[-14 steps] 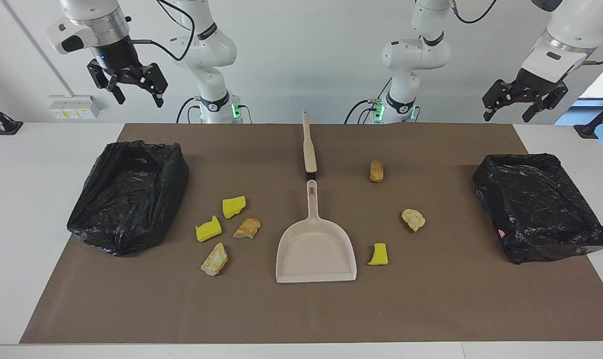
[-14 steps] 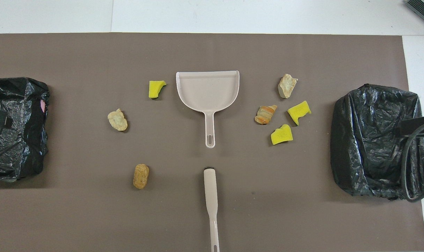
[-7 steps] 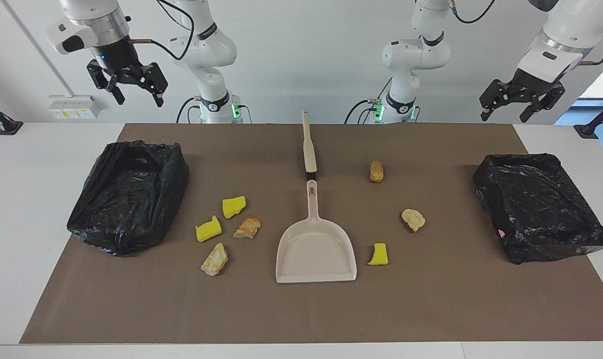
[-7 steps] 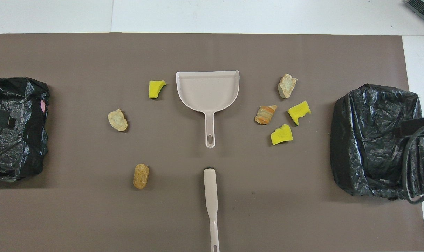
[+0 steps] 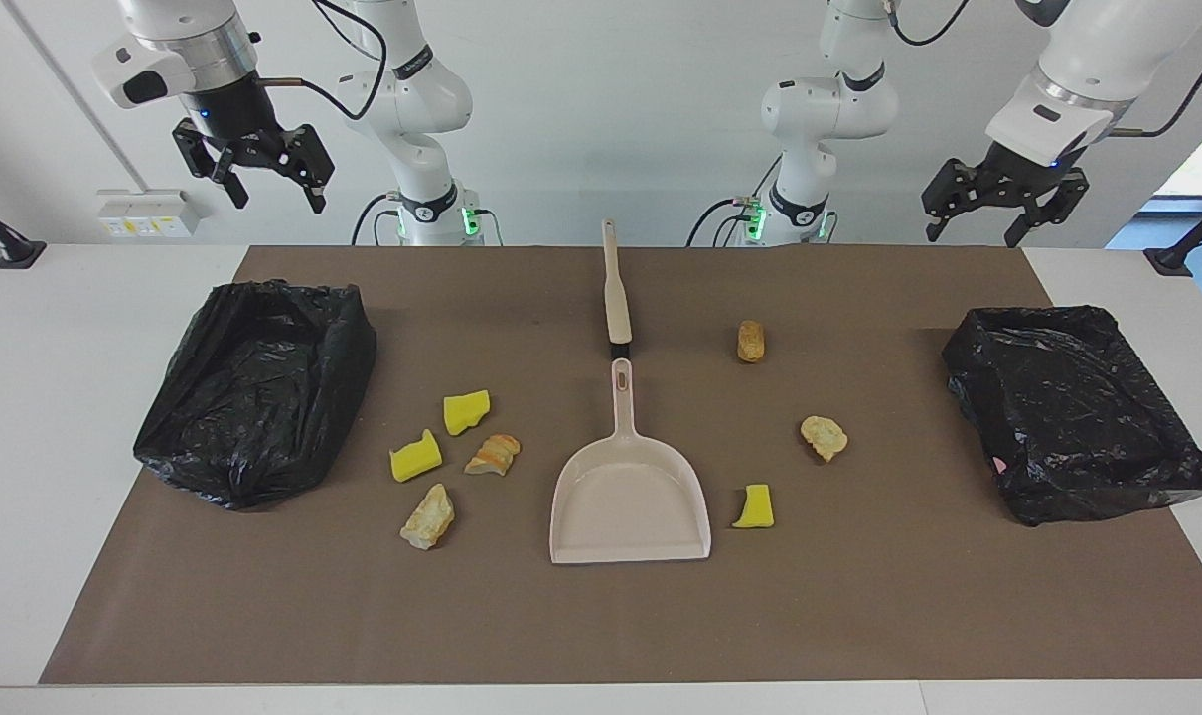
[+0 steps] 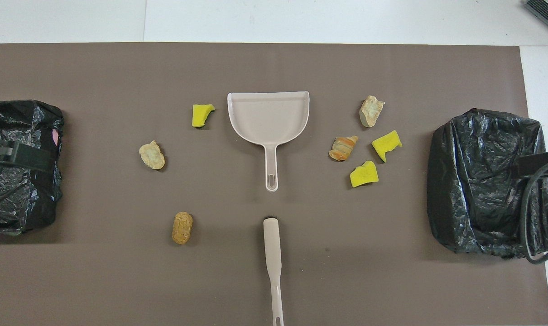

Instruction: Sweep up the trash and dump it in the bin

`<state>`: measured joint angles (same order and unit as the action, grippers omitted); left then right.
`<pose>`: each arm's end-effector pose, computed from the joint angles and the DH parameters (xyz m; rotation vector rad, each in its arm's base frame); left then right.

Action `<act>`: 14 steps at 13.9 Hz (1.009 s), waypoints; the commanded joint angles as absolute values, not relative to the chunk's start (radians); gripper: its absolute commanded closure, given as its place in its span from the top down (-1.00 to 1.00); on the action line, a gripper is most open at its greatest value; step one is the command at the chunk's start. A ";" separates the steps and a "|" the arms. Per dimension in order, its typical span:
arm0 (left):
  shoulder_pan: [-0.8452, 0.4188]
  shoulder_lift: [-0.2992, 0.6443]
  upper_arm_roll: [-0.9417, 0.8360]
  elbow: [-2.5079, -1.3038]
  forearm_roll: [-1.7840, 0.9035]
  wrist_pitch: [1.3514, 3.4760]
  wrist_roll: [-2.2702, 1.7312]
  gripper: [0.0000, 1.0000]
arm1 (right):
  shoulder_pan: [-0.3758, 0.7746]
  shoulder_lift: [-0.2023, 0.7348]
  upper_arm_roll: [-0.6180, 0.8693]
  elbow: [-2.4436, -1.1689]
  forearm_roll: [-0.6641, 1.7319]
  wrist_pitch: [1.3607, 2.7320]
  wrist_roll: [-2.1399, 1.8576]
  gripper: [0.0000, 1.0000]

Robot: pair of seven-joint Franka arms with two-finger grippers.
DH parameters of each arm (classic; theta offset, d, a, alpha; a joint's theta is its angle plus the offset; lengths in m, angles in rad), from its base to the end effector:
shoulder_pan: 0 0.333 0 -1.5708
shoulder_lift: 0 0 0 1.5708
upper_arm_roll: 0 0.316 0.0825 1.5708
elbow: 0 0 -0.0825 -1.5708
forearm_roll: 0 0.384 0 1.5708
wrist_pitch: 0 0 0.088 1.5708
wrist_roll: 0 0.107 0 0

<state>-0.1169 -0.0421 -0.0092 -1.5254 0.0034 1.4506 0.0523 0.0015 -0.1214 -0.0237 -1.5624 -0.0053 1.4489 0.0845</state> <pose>0.5247 -0.0662 0.6581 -3.1238 0.2788 0.0510 0.5024 -0.0127 0.6819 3.1349 -0.1682 0.0125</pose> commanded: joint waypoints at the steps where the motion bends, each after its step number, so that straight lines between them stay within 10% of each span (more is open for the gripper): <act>1: -0.217 -0.149 0.003 -1.710 -0.005 1.551 -0.075 1.00 | -0.014 -0.144 -0.020 -1.588 0.003 1.459 0.055 1.00; 14: -0.854 -0.238 -0.002 -2.201 -0.009 1.983 -0.753 1.00 | -0.009 -0.144 -0.009 -1.572 0.006 1.443 0.054 1.00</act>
